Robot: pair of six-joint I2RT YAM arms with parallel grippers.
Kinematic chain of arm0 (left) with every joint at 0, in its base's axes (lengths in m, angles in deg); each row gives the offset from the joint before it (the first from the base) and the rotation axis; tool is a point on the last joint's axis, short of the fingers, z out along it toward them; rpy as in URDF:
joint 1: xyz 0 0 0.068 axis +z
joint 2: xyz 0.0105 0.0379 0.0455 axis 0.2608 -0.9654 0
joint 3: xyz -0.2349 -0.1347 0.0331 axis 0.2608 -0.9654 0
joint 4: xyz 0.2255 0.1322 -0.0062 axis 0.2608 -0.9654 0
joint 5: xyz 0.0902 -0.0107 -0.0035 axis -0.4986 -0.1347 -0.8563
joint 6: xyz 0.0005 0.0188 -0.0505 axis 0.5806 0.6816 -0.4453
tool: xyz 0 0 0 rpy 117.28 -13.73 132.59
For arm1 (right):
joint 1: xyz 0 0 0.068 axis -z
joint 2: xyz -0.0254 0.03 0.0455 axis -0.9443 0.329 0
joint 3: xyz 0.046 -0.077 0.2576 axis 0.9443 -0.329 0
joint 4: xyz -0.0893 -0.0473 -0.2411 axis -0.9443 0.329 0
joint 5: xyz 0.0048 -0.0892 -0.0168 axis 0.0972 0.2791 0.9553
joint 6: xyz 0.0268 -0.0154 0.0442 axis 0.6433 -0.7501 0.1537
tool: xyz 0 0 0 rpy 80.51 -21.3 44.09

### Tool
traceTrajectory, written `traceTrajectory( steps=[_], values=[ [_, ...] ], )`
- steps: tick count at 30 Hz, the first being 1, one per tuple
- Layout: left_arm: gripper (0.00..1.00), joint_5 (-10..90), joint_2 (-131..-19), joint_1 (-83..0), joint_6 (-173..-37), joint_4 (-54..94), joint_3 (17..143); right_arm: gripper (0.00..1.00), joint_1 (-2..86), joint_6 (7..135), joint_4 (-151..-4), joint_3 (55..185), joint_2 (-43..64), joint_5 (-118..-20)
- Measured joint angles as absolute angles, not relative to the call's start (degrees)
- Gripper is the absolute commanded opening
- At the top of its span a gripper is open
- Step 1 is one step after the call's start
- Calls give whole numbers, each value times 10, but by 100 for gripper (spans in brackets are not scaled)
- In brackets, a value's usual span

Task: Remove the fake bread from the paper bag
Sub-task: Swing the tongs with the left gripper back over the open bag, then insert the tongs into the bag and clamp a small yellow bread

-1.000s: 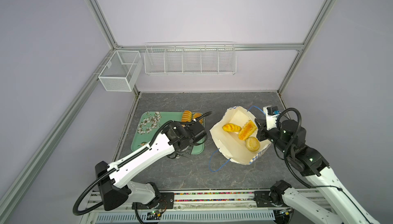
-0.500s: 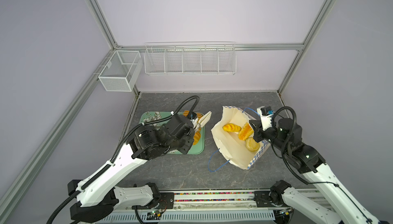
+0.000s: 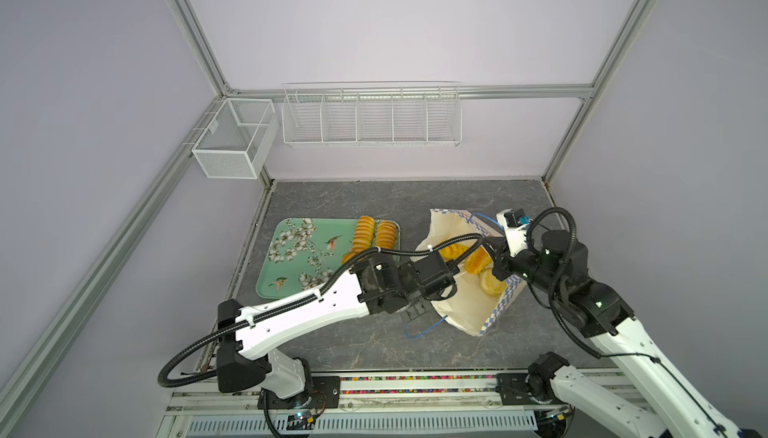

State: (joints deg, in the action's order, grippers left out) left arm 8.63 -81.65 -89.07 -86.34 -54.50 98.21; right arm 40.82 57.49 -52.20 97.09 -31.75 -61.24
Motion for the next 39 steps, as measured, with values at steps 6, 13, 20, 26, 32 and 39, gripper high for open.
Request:
traceTrajectory(
  steps=[6,13,20,26,32,39],
  values=[
    [31,11,-898,-891,-826,-538,1015,7,408,574,-522,971,-322,-629],
    [33,-70,-943,-890,-778,-519,1018,7,409,574,-522,971,-326,-632],
    [35,-97,-951,-877,-756,-504,1019,7,411,574,-522,971,-326,-633],
    [36,-96,-953,-871,-747,-499,1019,7,411,574,-522,970,-326,-633],
    [37,-90,-960,-862,-743,-491,1019,7,411,574,-521,970,-329,-632],
    [37,-79,-976,-845,-735,-482,1013,7,412,571,-521,970,-330,-632]
  ],
)
